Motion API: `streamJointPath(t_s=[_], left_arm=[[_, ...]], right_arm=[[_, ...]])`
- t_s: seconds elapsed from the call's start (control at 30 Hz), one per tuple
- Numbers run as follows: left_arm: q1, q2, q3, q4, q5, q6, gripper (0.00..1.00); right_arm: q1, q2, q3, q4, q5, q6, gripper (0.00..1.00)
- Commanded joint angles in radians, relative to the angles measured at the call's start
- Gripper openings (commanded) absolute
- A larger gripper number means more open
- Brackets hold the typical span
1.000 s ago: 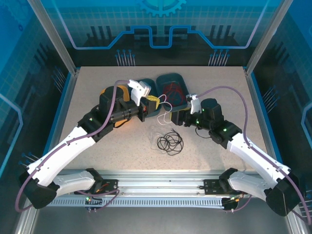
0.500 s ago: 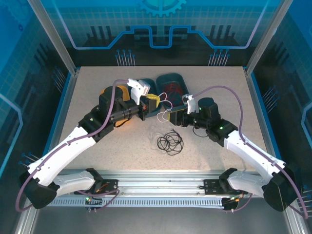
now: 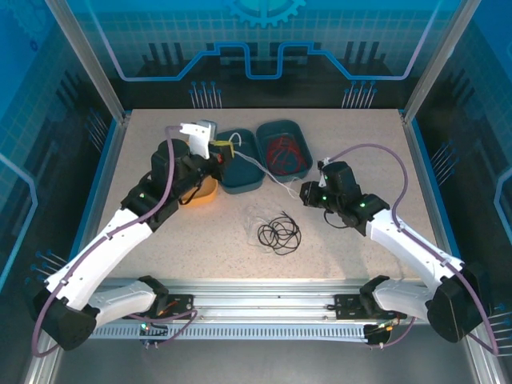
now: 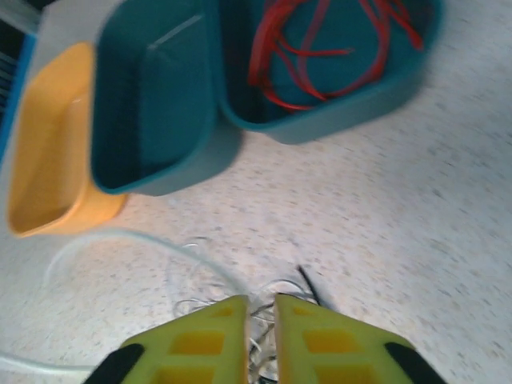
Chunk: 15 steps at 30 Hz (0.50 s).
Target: Untangle the cables
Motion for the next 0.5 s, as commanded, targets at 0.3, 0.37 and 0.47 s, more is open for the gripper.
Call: streamJointPath(t_s=[0.3, 0.37, 0.47], left_arm=[[0.1, 0.111, 0.052, 0.055, -0.131, -0.057, 0.0], [0.114, 0.142, 0.082, 0.053, -0.137, -0.045, 0.0], [0.155, 0.189, 0.139, 0.035, -0.121, -0.056, 0.0]], right_arm=[[-0.015, 0.056, 0.044, -0.17, 0.136, 0.089, 0.38], [-0.015, 0.055, 0.046, -0.161, 0.13, 0.082, 0.49], [-0.015, 0.051, 0.044, -0.169, 0.134, 0.078, 0.6]])
